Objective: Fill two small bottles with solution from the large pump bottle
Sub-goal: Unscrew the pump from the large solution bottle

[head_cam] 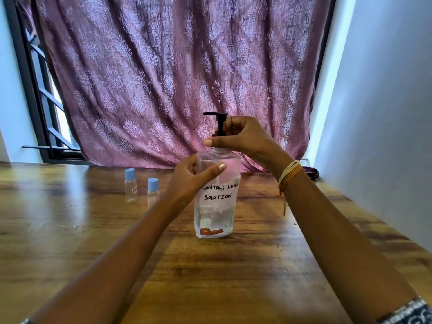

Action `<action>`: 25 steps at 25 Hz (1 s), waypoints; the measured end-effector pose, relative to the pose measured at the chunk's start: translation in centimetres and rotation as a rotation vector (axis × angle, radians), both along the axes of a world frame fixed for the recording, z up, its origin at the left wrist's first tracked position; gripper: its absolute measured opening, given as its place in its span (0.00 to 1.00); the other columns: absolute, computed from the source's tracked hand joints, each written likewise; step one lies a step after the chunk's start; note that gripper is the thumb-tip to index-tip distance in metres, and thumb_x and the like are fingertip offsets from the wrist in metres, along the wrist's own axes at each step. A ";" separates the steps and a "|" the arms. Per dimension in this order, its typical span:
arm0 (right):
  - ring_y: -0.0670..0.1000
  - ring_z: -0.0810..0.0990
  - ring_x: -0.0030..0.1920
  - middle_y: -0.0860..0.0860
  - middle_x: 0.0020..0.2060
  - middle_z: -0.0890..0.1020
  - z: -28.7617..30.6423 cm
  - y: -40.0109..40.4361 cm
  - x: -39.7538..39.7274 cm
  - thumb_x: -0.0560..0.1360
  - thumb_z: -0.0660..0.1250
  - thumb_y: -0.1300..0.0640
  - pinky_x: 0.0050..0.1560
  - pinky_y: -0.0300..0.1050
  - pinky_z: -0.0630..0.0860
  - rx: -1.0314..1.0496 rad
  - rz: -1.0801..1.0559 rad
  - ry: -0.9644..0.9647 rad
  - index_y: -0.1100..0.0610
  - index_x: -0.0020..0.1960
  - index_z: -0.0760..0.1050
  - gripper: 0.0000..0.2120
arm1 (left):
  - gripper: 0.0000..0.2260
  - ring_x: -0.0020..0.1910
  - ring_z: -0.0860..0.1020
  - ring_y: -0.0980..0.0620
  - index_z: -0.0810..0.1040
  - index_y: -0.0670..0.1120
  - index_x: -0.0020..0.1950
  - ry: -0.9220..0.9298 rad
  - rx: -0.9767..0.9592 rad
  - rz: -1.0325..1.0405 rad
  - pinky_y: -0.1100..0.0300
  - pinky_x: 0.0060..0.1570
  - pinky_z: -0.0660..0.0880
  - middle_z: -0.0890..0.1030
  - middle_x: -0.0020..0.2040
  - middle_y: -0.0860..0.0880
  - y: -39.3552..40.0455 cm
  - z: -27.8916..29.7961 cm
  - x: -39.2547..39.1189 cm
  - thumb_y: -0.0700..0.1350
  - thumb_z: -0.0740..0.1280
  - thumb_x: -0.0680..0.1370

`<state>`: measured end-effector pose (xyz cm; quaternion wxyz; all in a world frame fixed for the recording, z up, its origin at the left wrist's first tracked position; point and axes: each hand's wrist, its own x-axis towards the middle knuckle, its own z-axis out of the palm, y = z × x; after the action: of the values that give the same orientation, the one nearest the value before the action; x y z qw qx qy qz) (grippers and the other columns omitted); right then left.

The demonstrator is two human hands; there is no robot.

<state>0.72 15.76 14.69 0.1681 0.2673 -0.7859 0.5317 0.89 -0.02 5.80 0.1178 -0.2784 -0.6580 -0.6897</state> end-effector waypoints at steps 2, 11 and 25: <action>0.49 0.84 0.38 0.51 0.33 0.85 -0.3 0.3 0.3 0.61 0.81 0.60 0.44 0.45 0.83 -0.028 -0.026 0.025 0.54 0.34 0.79 0.11 | 0.17 0.43 0.85 0.54 0.82 0.52 0.48 0.013 -0.018 0.024 0.62 0.40 0.80 0.87 0.44 0.51 -0.2 0.0 -0.1 0.58 0.75 0.64; 0.61 0.82 0.50 0.61 0.46 0.83 -1.7 0.2 0.6 0.70 0.70 0.73 0.56 0.52 0.80 -0.215 0.151 -0.004 0.69 0.51 0.77 0.10 | 0.14 0.43 0.85 0.52 0.85 0.54 0.42 -0.006 0.010 -0.008 0.62 0.41 0.80 0.87 0.43 0.49 -0.5 0.0 -0.1 0.57 0.76 0.61; 0.56 0.83 0.53 0.60 0.51 0.83 -2.7 0.3 0.7 0.71 0.69 0.70 0.58 0.53 0.80 -0.310 0.267 -0.085 0.64 0.66 0.71 0.24 | 0.03 0.38 0.83 0.57 0.84 0.58 0.40 0.047 -0.026 -0.001 0.65 0.37 0.79 0.85 0.37 0.53 -0.3 0.3 0.8 0.52 0.74 0.67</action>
<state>1.39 16.04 11.94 0.1022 0.3173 -0.6587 0.6745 1.69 -0.31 6.14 0.1292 -0.2966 -0.6639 -0.6742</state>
